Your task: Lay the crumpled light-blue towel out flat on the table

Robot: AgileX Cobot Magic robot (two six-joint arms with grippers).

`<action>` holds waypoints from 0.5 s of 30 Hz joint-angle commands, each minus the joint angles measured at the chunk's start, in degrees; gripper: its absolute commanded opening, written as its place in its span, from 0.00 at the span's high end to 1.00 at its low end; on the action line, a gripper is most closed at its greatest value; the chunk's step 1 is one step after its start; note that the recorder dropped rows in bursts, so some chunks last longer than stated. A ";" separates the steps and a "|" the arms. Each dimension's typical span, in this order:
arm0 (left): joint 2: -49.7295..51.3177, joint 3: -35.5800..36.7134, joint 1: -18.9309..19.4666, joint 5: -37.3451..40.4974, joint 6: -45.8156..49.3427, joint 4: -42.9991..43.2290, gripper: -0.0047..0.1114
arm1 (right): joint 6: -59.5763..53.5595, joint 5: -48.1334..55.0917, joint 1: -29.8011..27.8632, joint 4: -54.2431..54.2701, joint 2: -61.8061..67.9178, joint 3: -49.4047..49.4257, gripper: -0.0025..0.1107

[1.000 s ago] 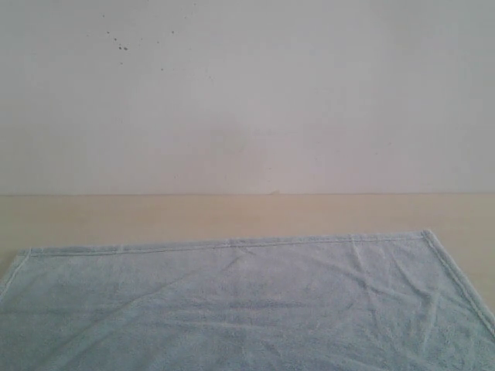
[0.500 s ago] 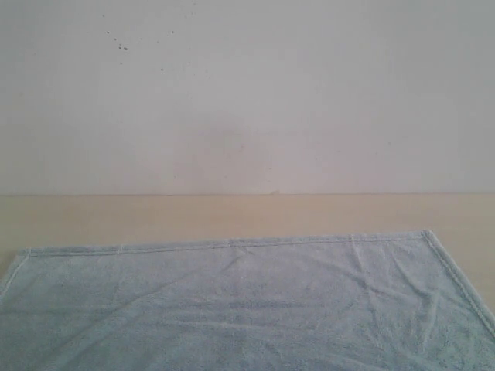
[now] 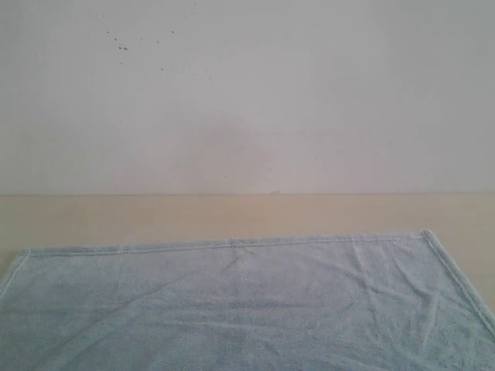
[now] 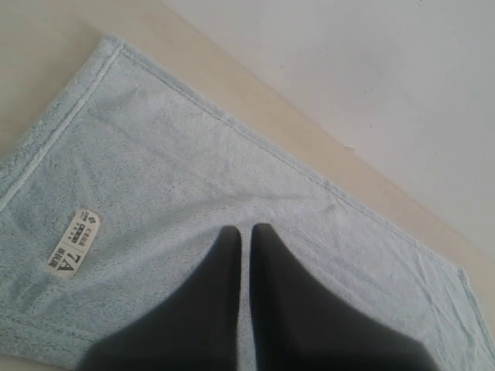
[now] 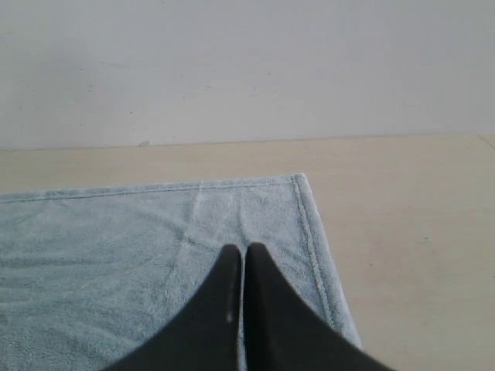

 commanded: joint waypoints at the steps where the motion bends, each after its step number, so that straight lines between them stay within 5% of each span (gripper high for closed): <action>1: -0.11 3.03 0.15 -1.78 -0.29 0.24 0.92 | 0.19 -0.17 0.08 -0.09 -0.31 0.00 0.97; 11: -0.11 6.60 0.15 -8.05 4.12 0.40 0.92 | 0.19 -0.17 0.08 -0.09 -0.31 0.00 0.97; 15: -0.11 6.60 0.15 -12.36 15.31 0.51 0.92 | 0.19 -0.17 0.08 -0.09 -0.31 0.00 0.97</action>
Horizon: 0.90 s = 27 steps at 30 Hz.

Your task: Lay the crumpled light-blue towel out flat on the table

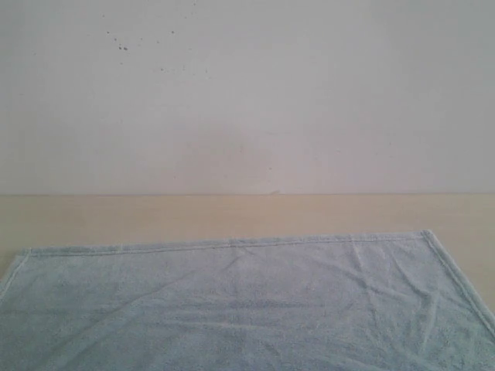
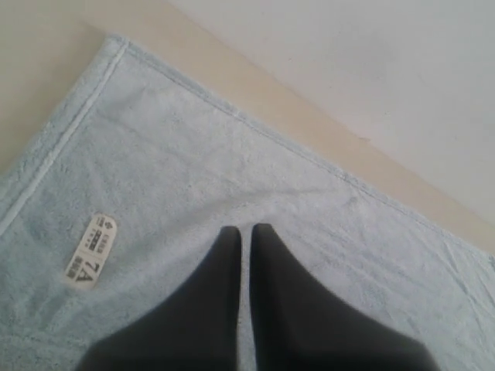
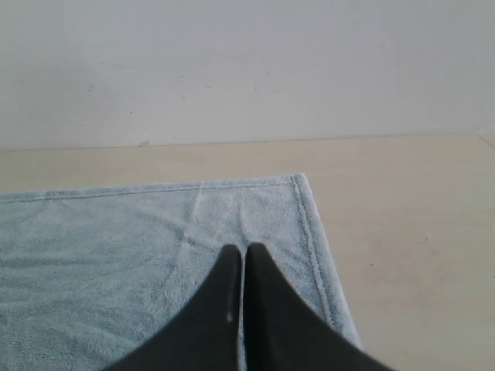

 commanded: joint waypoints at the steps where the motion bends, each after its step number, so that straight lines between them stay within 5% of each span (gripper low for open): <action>1: -0.11 0.24 0.15 -4.65 21.19 0.29 0.92 | 0.19 -0.17 0.08 -0.09 -0.31 0.00 0.97; 5: -0.11 0.24 0.04 -4.50 39.85 0.29 0.92 | 0.19 -0.17 0.08 -0.09 -0.31 0.00 0.97; 27: -0.11 0.24 -0.88 -5.55 38.14 -1.30 0.92 | 0.19 -1.06 0.08 -0.09 -0.31 0.00 0.97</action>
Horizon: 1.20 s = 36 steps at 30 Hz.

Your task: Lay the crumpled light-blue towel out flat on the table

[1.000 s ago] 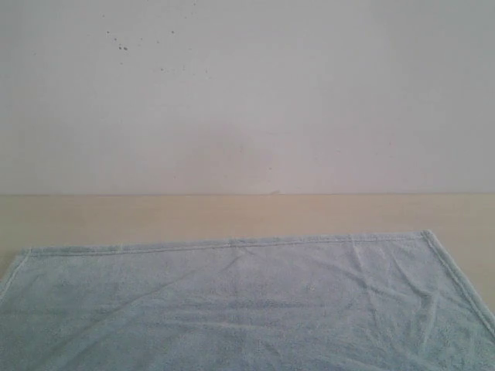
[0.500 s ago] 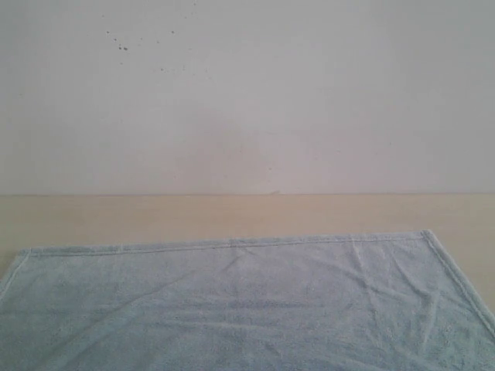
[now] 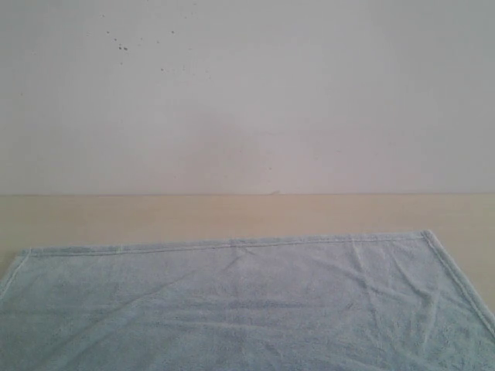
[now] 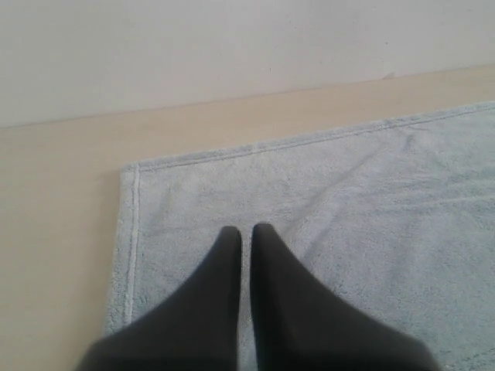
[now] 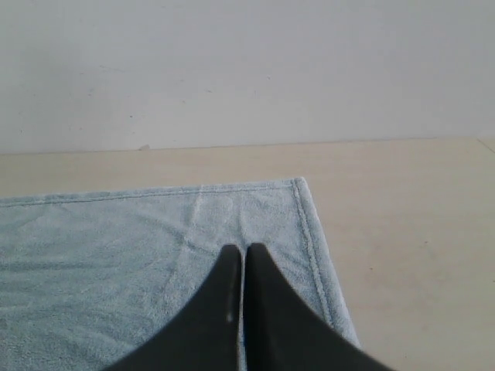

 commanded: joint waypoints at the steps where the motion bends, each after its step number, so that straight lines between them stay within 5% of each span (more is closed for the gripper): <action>1: -0.11 0.24 -0.30 -1.33 -1.83 -0.62 0.92 | 0.19 -0.65 0.08 -0.09 -0.31 0.00 0.97; 36: -0.11 0.24 -0.30 -1.47 -6.07 0.73 0.92 | 0.19 -0.65 0.08 -0.09 -0.31 0.00 0.97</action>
